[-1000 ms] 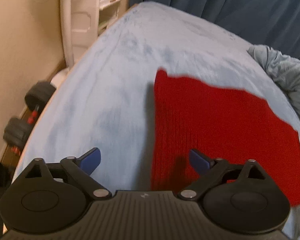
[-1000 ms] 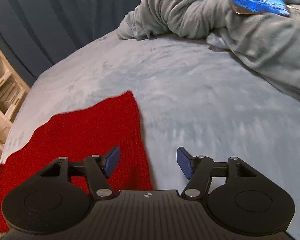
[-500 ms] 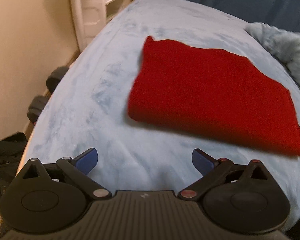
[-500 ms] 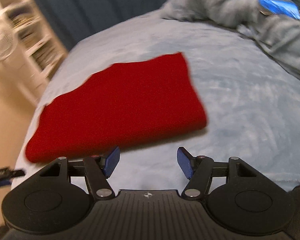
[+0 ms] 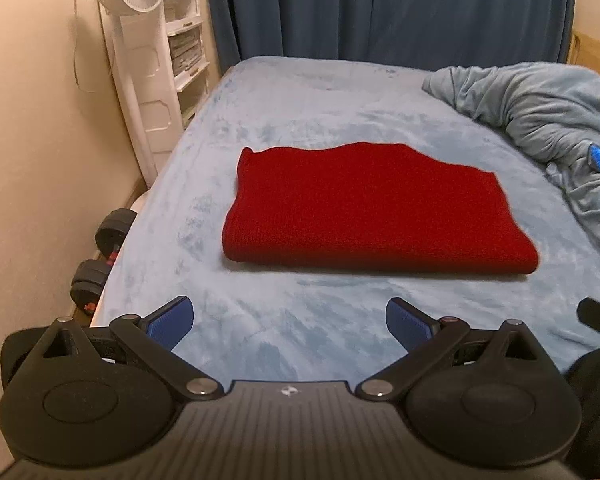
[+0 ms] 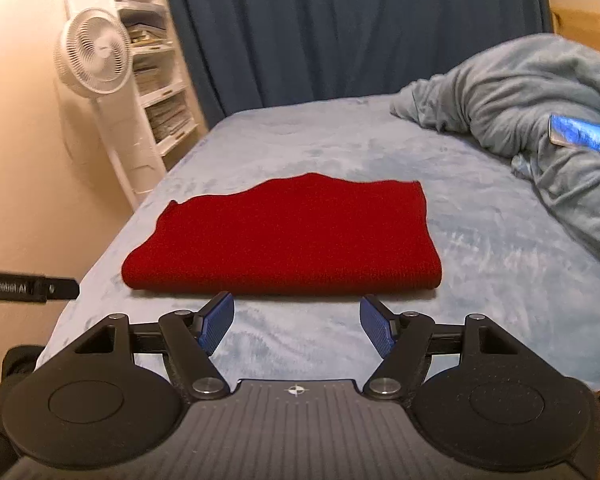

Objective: Fold small clothes
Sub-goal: 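Release the hem and pat the folded cardigan flat with both tools, then grasp one end of the folded cardigan with the right tool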

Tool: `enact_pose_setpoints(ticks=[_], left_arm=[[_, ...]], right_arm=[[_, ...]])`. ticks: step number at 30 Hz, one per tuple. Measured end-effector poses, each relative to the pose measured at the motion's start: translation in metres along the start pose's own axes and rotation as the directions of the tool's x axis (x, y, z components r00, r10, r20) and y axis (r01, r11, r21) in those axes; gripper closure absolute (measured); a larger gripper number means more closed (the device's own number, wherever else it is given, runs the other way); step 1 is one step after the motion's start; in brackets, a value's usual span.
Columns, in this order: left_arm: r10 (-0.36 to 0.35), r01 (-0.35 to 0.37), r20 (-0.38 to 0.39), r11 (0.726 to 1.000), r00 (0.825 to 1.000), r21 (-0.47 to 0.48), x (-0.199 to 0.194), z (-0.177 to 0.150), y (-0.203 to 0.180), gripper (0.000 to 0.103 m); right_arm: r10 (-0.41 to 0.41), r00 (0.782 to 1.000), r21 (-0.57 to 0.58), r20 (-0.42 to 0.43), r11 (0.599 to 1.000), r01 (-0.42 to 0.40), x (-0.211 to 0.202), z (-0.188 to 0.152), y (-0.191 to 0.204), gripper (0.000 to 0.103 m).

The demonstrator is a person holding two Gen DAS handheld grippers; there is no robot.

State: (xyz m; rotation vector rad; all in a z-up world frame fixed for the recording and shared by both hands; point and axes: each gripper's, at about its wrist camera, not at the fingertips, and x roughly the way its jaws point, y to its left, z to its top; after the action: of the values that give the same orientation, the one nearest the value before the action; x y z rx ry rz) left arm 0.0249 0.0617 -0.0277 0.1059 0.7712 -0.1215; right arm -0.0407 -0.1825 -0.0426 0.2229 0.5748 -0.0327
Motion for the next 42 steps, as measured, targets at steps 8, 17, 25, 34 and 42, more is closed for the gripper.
enact_pose_setpoints(ticks=[8,17,25,34,42], left_arm=[[-0.004,0.005,0.013,0.999,1.0,-0.042,-0.027,-0.015,0.009,0.0],[0.007,-0.007,0.007,0.998,1.0,-0.055,-0.029,-0.017,0.012,0.001],[0.033,-0.034,-0.037,0.999,0.999,-0.025,-0.006,-0.01,0.006,0.0],[0.044,-0.046,-0.087,0.999,0.995,-0.021,0.026,0.001,-0.001,0.001],[0.029,-0.031,-0.13,0.999,0.991,-0.014,0.067,0.016,-0.009,0.0]], right_arm=[[0.02,0.999,-0.02,0.033,1.0,-0.019,-0.034,-0.004,0.01,0.031],[0.037,0.999,-0.041,0.0,0.998,-0.037,-0.031,-0.01,0.014,0.031],[0.034,0.999,0.014,-0.042,0.999,-0.033,-0.009,-0.015,0.002,0.031],[0.021,0.995,0.044,-0.093,0.999,-0.017,0.023,-0.013,-0.007,0.031],[-0.015,0.992,0.076,-0.126,0.997,0.025,0.054,-0.007,-0.017,0.031]])
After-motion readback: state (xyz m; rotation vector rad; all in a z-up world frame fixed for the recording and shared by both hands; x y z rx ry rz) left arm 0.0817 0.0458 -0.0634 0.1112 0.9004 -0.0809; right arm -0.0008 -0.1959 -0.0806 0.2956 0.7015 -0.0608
